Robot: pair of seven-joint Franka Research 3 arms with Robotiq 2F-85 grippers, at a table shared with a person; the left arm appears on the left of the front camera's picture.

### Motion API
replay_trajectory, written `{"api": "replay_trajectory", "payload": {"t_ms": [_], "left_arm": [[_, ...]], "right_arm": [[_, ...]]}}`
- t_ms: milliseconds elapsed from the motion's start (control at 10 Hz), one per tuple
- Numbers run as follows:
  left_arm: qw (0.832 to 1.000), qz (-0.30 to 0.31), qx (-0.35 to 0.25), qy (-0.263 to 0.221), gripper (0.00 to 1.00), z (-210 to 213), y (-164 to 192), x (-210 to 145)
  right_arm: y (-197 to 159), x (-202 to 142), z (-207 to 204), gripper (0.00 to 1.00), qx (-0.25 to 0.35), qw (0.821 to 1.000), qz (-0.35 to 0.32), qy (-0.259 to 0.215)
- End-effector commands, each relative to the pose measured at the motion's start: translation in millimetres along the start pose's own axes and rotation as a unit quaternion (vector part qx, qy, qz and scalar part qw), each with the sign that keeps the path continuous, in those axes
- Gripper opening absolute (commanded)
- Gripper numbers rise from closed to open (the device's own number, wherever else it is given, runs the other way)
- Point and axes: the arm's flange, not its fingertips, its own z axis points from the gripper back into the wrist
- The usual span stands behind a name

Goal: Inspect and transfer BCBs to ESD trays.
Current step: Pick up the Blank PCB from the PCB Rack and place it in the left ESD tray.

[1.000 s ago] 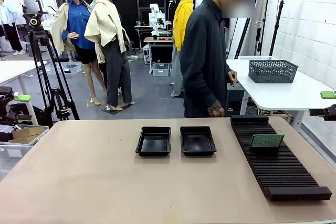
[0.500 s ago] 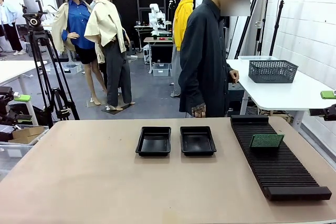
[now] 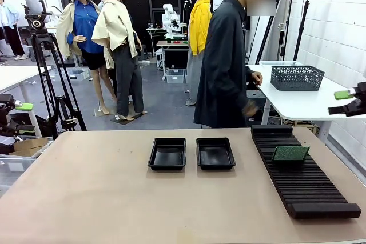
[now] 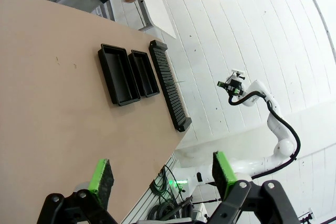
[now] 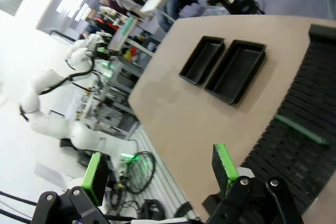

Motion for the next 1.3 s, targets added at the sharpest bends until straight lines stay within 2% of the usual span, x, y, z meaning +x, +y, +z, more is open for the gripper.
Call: {"api": "replay_trajectory", "payload": {"t_ms": [0,200,500,800,1100,1200], "left_arm": [[1.000,0.005,-0.008,0.000,1.00,2,-2,-1],[1.000,0.005,-0.008,0.000,1.00,2,-2,-1],[1.000,0.005,-0.008,0.000,1.00,2,-2,-1],[1.000,0.005,-0.008,0.000,1.00,2,-2,-1],[1.000,0.005,-0.008,0.000,1.00,2,-2,-1],[1.000,0.005,-0.008,0.000,1.00,2,-2,-1]], "right_arm": [[-4,29,-19,1.00,-0.070,0.995,0.038,0.057],[-7,58,-44,1.00,-0.126,0.977,0.089,0.147],[-6,85,-88,1.00,-0.207,0.924,0.160,0.279],[-4,88,-134,1.00,-0.263,0.850,0.267,0.370],[-5,77,-170,1.00,-0.298,0.745,0.359,0.478],[-6,73,-177,1.00,-0.290,0.718,0.379,0.507]]}}
